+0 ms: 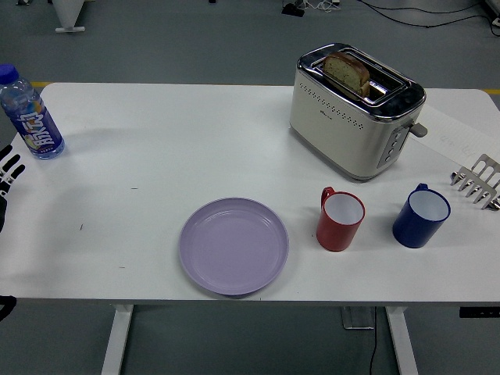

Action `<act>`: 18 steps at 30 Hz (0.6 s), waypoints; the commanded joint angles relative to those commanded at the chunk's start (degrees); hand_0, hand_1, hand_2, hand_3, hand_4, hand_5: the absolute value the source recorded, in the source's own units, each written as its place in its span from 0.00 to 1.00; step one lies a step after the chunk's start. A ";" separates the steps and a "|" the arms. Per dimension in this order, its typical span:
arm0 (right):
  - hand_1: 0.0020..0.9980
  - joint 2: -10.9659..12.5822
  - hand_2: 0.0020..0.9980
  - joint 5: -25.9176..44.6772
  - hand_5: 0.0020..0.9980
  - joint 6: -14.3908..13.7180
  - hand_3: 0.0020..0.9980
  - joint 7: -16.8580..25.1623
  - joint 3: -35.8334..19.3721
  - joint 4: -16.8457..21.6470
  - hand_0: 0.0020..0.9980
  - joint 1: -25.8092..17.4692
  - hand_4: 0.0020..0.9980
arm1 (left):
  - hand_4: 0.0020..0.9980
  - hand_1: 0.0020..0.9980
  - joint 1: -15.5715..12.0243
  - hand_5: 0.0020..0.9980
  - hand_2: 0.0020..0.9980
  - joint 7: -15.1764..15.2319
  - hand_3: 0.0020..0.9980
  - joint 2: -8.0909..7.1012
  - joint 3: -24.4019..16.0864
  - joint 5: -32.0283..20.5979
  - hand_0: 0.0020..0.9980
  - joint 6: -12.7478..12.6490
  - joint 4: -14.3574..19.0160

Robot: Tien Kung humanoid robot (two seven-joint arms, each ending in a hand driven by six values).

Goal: Push plate across desktop

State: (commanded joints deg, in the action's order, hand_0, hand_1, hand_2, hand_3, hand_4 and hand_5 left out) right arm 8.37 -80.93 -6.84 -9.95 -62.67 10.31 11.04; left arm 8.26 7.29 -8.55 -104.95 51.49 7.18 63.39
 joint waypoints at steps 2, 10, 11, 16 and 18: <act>0.61 0.02 0.67 -0.03 0.11 0.00 0.61 -0.02 0.01 0.00 0.64 -0.10 0.19 | 0.63 0.83 -0.08 1.00 0.85 -0.55 0.87 0.00 0.09 -0.90 0.80 -0.35 0.03; 0.61 0.05 0.67 -0.10 0.11 0.00 0.61 -0.05 0.03 0.00 0.64 -0.37 0.19 | 0.63 0.83 -0.41 1.00 0.85 -1.25 0.87 0.08 0.52 -2.32 0.80 -0.88 0.01; 0.61 0.06 0.67 -0.11 0.11 0.00 0.61 -0.05 0.04 0.00 0.64 -0.42 0.19 | 0.63 0.83 -0.47 1.00 0.85 -1.20 0.87 0.11 0.60 -2.47 0.80 -0.92 0.00; 0.61 0.07 0.67 -0.02 0.11 -0.01 0.61 -0.01 0.11 0.00 0.64 -0.48 0.19 | 0.63 0.83 -0.52 1.00 0.85 -1.00 0.87 0.16 0.89 -3.18 0.80 -1.05 -0.03; 0.61 0.06 0.67 0.14 0.11 -0.04 0.61 0.03 0.18 0.00 0.64 -0.45 0.19 | 0.63 0.83 -0.46 1.00 0.85 -0.93 0.87 0.17 0.99 -3.45 0.80 -1.14 -0.03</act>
State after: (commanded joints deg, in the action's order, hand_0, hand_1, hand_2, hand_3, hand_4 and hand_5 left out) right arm 8.44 -80.79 -6.88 -9.93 -62.49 10.31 10.60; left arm 7.80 6.36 -8.38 -103.96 48.04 6.04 63.36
